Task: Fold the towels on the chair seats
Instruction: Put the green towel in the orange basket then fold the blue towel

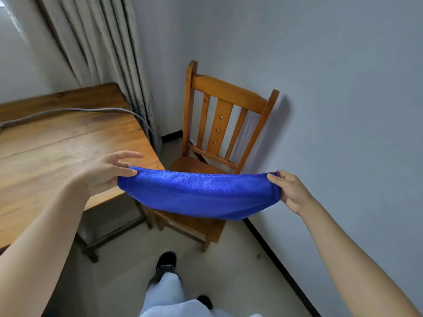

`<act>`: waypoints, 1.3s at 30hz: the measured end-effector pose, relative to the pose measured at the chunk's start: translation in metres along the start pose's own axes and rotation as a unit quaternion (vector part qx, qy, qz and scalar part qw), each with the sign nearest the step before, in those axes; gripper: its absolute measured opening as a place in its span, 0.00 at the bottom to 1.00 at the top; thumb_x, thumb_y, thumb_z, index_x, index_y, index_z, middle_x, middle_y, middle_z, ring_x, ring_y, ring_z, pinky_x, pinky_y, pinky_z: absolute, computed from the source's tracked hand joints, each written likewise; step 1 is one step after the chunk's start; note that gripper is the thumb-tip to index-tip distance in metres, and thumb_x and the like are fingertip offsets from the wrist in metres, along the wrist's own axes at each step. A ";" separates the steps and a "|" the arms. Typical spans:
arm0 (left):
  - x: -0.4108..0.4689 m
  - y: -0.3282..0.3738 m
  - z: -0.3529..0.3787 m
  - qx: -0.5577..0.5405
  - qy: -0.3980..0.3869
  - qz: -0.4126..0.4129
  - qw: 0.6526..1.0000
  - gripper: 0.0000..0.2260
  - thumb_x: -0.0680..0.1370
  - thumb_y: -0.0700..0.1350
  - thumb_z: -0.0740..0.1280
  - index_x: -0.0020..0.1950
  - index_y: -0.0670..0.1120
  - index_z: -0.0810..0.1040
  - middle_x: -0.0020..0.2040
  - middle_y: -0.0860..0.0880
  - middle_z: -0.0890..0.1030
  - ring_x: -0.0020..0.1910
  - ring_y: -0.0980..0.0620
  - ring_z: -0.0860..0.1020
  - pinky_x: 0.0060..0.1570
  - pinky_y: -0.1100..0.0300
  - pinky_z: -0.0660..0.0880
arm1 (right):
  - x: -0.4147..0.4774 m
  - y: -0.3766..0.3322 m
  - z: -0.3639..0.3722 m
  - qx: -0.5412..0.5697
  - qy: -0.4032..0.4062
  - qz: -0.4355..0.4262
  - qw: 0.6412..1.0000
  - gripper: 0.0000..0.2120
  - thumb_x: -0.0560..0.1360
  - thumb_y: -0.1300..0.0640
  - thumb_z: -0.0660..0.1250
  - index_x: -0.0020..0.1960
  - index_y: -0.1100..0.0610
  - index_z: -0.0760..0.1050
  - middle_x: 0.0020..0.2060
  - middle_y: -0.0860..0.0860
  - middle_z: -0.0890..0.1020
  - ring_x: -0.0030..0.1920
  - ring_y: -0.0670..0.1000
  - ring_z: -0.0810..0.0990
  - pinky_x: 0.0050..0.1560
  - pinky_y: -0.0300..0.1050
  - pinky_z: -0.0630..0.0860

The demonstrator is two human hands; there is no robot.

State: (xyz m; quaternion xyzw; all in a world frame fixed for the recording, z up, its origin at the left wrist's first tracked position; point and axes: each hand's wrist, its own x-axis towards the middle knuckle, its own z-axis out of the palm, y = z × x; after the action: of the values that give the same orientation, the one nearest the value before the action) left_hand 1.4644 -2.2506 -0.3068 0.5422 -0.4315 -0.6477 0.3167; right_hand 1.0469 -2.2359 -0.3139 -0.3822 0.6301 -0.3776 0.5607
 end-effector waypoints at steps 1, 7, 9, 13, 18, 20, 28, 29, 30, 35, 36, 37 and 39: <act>-0.005 -0.016 0.002 0.005 0.003 -0.023 1.000 0.19 0.74 0.26 0.60 0.56 0.47 0.77 0.43 0.39 0.77 0.34 0.48 0.79 0.31 0.62 0.79 | -0.004 0.018 0.000 -0.002 -0.003 0.023 1.000 0.07 0.77 0.62 0.62 0.41 0.57 0.74 0.32 0.48 0.81 0.35 0.47 0.77 0.34 0.35 0.75; -0.020 -0.074 0.017 0.045 0.058 -0.131 0.989 0.18 0.74 0.27 0.63 0.57 0.47 0.76 0.45 0.38 0.79 0.44 0.43 0.78 0.36 0.60 0.80 | -0.006 0.093 0.007 -0.032 -0.008 0.106 0.994 0.07 0.78 0.61 0.62 0.41 0.57 0.73 0.36 0.52 0.79 0.38 0.51 0.77 0.38 0.42 0.73; -0.013 -0.083 0.021 0.067 0.090 -0.141 0.984 0.17 0.73 0.28 0.65 0.56 0.47 0.76 0.46 0.39 0.79 0.45 0.43 0.78 0.40 0.56 0.78 | -0.001 0.106 0.013 -0.031 0.002 0.122 0.992 0.07 0.78 0.61 0.61 0.41 0.58 0.73 0.38 0.53 0.78 0.39 0.52 0.76 0.38 0.42 0.74; 0.014 -0.098 0.028 0.086 0.150 -0.142 0.975 0.14 0.73 0.32 0.67 0.53 0.49 0.77 0.47 0.43 0.80 0.47 0.44 0.78 0.50 0.51 0.77 | 0.026 0.125 0.021 -0.024 0.042 0.146 0.988 0.06 0.78 0.61 0.62 0.42 0.58 0.73 0.41 0.56 0.79 0.43 0.55 0.77 0.40 0.45 0.74; 0.067 -0.113 0.044 0.070 0.217 -0.131 0.965 0.09 0.74 0.35 0.68 0.51 0.46 0.80 0.45 0.48 0.80 0.49 0.45 0.77 0.48 0.54 0.75 | 0.067 0.138 0.025 -0.035 0.103 0.182 0.977 0.07 0.77 0.61 0.63 0.40 0.57 0.73 0.43 0.57 0.78 0.45 0.56 0.75 0.44 0.48 0.73; 0.095 -0.117 0.050 0.059 0.232 -0.146 0.960 0.08 0.74 0.36 0.68 0.50 0.47 0.80 0.45 0.48 0.80 0.50 0.46 0.77 0.47 0.55 0.75 | 0.089 0.146 0.026 -0.035 0.132 0.201 0.970 0.07 0.77 0.61 0.62 0.40 0.57 0.73 0.44 0.58 0.78 0.46 0.56 0.75 0.46 0.49 0.72; 0.200 -0.134 0.092 0.115 0.352 -0.130 0.920 0.11 0.78 0.39 0.63 0.59 0.43 0.78 0.57 0.46 0.79 0.59 0.46 0.75 0.60 0.53 0.71 | 0.171 0.183 0.034 -0.036 0.240 0.232 0.942 0.06 0.75 0.61 0.64 0.40 0.59 0.73 0.39 0.57 0.77 0.41 0.56 0.73 0.41 0.46 0.71; 0.212 -0.139 0.097 0.120 0.355 -0.134 0.917 0.11 0.78 0.40 0.63 0.59 0.44 0.77 0.57 0.46 0.79 0.58 0.47 0.75 0.59 0.55 0.71 | 0.181 0.190 0.035 -0.031 0.244 0.233 0.941 0.07 0.75 0.61 0.64 0.39 0.59 0.72 0.38 0.56 0.76 0.41 0.56 0.73 0.39 0.45 0.70; 0.223 -0.144 0.099 0.123 0.360 -0.139 0.914 0.11 0.79 0.40 0.62 0.60 0.45 0.77 0.57 0.47 0.79 0.58 0.48 0.75 0.57 0.57 0.71 | 0.189 0.195 0.036 -0.026 0.248 0.234 0.940 0.08 0.75 0.61 0.65 0.37 0.59 0.71 0.37 0.56 0.76 0.41 0.56 0.72 0.37 0.44 0.69; 0.286 -0.179 0.093 0.145 0.395 -0.152 0.895 0.12 0.80 0.42 0.60 0.62 0.49 0.74 0.60 0.50 0.78 0.60 0.49 0.74 0.56 0.58 0.69 | 0.242 0.238 0.033 -0.011 0.289 0.243 0.926 0.08 0.75 0.62 0.66 0.44 0.68 0.73 0.47 0.69 0.75 0.46 0.58 0.75 0.45 0.44 0.73; 0.296 -0.185 0.091 0.143 0.400 -0.152 0.892 0.13 0.80 0.41 0.59 0.64 0.49 0.73 0.61 0.50 0.77 0.61 0.49 0.74 0.58 0.56 0.69 | 0.252 0.246 0.033 -0.010 0.284 0.243 0.928 0.09 0.75 0.62 0.66 0.46 0.70 0.73 0.44 0.69 0.74 0.55 0.64 0.77 0.43 0.40 0.75; 0.305 -0.192 0.090 0.134 0.407 -0.158 0.890 0.14 0.80 0.41 0.59 0.66 0.49 0.71 0.62 0.49 0.76 0.62 0.48 0.73 0.60 0.55 0.69 | 0.262 0.253 0.033 -0.010 0.271 0.243 0.931 0.09 0.74 0.61 0.67 0.43 0.68 0.72 0.38 0.65 0.73 0.43 0.57 0.73 0.37 0.34 0.74; 0.325 -0.211 0.088 0.112 0.425 -0.196 0.876 0.16 0.80 0.41 0.59 0.68 0.49 0.69 0.65 0.48 0.74 0.64 0.46 0.72 0.63 0.53 0.68 | 0.283 0.269 0.034 -0.016 0.252 0.247 0.935 0.10 0.74 0.61 0.67 0.37 0.64 0.70 0.33 0.56 0.70 0.41 0.51 0.66 0.30 0.35 0.68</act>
State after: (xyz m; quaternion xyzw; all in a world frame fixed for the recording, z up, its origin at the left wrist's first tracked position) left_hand 1.3221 -2.4275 -0.6331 0.8707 -0.2097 -0.3510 0.2733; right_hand 1.0423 -2.3800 -0.6784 -0.1157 0.8314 -0.3010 0.4525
